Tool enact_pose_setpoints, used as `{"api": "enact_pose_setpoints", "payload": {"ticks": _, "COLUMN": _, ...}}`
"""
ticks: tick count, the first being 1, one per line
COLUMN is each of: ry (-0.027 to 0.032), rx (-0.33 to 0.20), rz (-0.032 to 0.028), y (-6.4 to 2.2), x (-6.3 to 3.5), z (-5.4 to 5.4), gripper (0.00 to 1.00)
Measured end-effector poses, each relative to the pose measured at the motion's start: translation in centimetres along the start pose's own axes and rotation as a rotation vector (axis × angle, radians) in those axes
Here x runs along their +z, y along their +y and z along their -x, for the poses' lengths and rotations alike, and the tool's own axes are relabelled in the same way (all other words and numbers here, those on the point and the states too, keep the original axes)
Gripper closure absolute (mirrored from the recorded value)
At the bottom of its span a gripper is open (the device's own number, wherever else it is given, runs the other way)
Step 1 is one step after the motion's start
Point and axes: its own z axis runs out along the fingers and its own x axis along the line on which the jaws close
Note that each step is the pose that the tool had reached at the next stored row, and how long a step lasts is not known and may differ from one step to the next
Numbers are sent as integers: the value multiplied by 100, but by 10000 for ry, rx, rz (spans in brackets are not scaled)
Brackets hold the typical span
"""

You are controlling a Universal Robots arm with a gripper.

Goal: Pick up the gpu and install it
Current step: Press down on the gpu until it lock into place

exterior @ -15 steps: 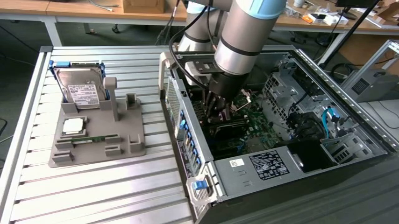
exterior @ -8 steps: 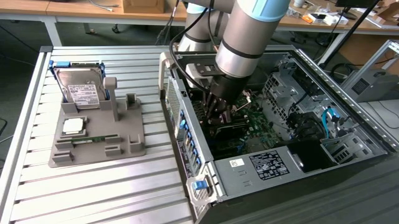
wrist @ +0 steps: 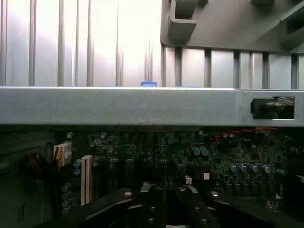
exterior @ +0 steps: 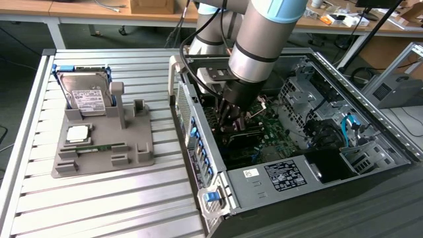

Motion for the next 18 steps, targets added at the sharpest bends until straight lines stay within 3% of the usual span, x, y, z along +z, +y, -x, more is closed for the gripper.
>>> {"api": "enact_pose_setpoints", "payload": {"ticks": 4, "ry": 8, "rx": -3, "rz": 2, "y": -1, "x": -35, "z": -2, "gripper": 89}}
{"api": "enact_pose_setpoints", "payload": {"ticks": 12, "ry": 2, "rx": -2, "rz": 1, "y": 15, "x": -255, "z": -6, "gripper": 89}}
{"api": "enact_pose_setpoints", "payload": {"ticks": 18, "ry": -2, "rx": -3, "rz": 27, "y": 11, "x": -250, "z": -50, "gripper": 89}}
